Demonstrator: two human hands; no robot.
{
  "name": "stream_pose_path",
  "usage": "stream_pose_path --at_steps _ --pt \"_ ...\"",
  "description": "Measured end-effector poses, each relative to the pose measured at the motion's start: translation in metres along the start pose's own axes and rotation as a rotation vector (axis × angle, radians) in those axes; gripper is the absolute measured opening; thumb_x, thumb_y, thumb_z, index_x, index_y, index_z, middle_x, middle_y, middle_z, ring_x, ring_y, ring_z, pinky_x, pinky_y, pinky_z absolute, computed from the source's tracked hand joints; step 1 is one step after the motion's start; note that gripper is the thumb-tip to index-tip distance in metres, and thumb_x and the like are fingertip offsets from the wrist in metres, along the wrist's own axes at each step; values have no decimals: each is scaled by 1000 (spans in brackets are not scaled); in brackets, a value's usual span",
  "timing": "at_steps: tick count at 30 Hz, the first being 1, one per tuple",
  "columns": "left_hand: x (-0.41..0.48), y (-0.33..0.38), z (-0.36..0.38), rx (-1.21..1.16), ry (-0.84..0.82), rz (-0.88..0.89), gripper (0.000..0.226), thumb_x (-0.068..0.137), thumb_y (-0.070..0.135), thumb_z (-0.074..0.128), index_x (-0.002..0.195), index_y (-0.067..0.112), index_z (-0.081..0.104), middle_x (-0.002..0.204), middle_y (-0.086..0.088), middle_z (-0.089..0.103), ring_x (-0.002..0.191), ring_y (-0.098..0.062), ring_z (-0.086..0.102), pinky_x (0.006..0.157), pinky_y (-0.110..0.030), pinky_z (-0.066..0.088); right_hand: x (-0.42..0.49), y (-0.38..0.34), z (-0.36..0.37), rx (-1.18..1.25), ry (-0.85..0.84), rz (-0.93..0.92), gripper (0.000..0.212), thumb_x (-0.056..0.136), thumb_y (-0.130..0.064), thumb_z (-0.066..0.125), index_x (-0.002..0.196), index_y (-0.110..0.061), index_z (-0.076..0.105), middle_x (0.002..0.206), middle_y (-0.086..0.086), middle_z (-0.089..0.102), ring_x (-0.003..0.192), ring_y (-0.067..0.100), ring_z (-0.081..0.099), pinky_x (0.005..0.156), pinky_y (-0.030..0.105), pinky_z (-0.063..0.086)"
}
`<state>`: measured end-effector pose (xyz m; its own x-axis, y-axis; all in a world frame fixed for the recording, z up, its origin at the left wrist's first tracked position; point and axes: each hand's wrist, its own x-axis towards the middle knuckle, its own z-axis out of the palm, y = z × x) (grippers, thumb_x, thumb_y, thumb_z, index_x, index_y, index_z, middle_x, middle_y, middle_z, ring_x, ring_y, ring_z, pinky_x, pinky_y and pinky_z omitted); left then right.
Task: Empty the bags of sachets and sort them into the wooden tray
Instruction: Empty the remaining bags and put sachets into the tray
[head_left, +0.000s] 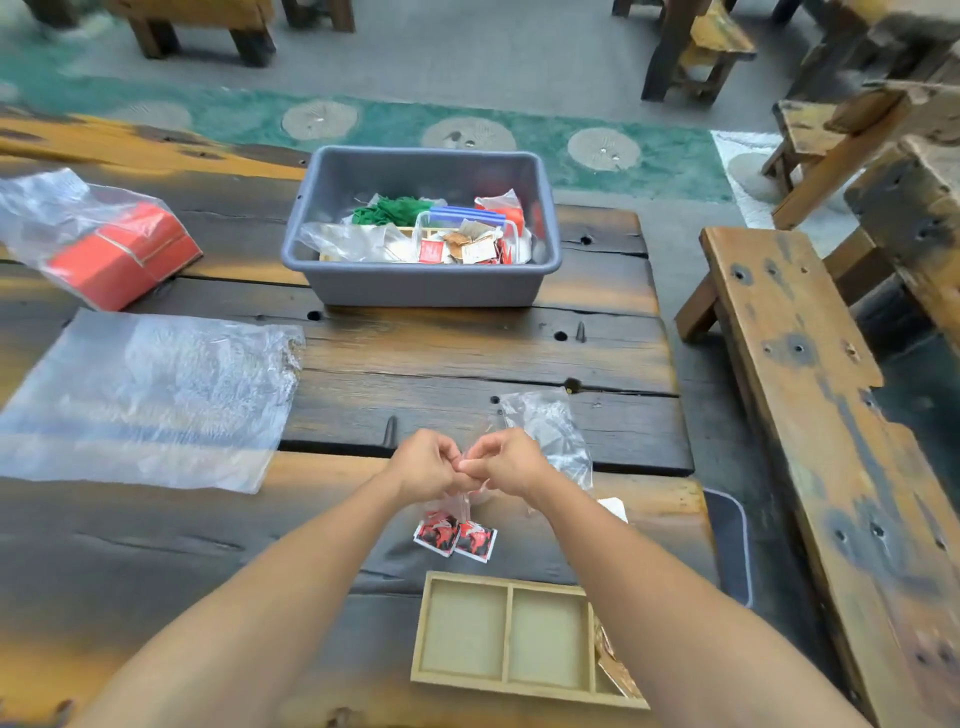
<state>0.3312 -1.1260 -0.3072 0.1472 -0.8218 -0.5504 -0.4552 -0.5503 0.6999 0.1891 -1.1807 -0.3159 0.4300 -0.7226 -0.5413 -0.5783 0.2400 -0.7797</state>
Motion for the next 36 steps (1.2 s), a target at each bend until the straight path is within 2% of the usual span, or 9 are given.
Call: stream_pose_path --at_steps 7,10,14,20,22,25,29,32,36 --pt "-49 32 14 51 -110 35 13 77 11 83 77 2 74 77 -22 75 71 -25 75 74 -38 63 -56 4 -39 -274 -106 -229 22 84 -7 70 71 -24 71 81 11 75 76 16 66 78 34 56" --pt "-64 41 22 -1 -57 25 9 85 6 75 83 -2 71 74 -19 72 60 -16 72 64 -30 61 -74 9 -54 -422 -76 -301 11 85 -5 66 80 -13 73 84 11 74 76 15 62 71 23 50" --pt "-77 45 24 -196 134 -48 11 88 3 69 78 3 65 74 -15 69 60 -18 66 54 -25 57 -92 30 -79 -457 -4 -284 29 84 -3 60 64 -25 57 77 7 69 74 18 61 69 27 48" --pt "-91 54 45 -293 316 -121 11 81 3 62 70 5 64 64 -15 62 59 -25 59 63 -32 54 -111 52 -91 -297 207 -40 17 79 -11 51 63 -16 52 76 14 68 77 30 69 72 40 59" --pt "-93 62 61 -334 450 -118 11 78 6 59 70 4 66 61 -14 61 57 -25 59 63 -34 57 -119 48 -83 -105 277 63 14 79 -12 45 69 -8 55 72 16 65 71 35 73 66 46 62" --pt "-100 77 81 -489 605 -95 14 75 9 56 68 3 67 60 -12 61 56 -24 57 65 -38 60 -130 44 -69 343 313 164 19 86 -15 43 87 -3 59 73 15 62 58 31 67 47 32 54" --pt "-112 98 86 -607 493 66 16 67 5 53 52 10 48 51 -3 40 52 -19 36 53 -25 39 -150 51 -77 794 195 148 22 84 1 38 78 -5 57 72 13 60 61 24 55 57 33 45" --pt "-122 104 80 -669 345 99 6 50 12 46 50 15 41 51 -2 31 50 -18 29 53 -24 32 -152 67 -88 707 129 90 48 86 7 33 112 -17 65 101 7 67 79 22 57 65 33 46" --pt "-133 111 78 -899 102 64 23 64 8 37 45 20 33 46 3 29 41 -13 26 49 -25 21 -150 81 -84 440 -102 -75 71 70 8 51 127 -34 62 123 -2 61 98 18 55 81 31 42"
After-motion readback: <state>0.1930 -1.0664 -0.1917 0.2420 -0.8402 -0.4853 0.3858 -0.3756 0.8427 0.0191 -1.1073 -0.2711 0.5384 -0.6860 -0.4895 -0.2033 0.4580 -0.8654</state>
